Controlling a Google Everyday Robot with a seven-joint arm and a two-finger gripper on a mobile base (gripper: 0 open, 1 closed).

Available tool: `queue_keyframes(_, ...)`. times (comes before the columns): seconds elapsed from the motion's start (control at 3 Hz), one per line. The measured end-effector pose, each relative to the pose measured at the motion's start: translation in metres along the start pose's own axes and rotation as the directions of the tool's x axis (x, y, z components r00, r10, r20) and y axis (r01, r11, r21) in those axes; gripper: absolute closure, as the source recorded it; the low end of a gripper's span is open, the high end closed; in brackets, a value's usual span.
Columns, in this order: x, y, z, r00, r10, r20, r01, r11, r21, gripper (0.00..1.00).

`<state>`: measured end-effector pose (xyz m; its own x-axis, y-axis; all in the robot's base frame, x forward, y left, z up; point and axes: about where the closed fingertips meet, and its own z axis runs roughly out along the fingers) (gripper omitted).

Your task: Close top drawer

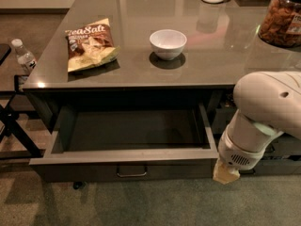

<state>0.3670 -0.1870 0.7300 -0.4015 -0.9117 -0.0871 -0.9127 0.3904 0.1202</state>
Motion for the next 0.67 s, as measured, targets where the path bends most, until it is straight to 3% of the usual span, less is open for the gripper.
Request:
queue_keyframes(0.33, 0.001, 0.003, 0.005, 1.0, 0.002, -0.007, -0.001, 1.0, 0.003, 1.0)
queue_keyframes(0.67, -0.005, 0.005, 0.043, 0.999, 0.028, -0.02, -0.028, 0.9995, -0.011, 1.0)
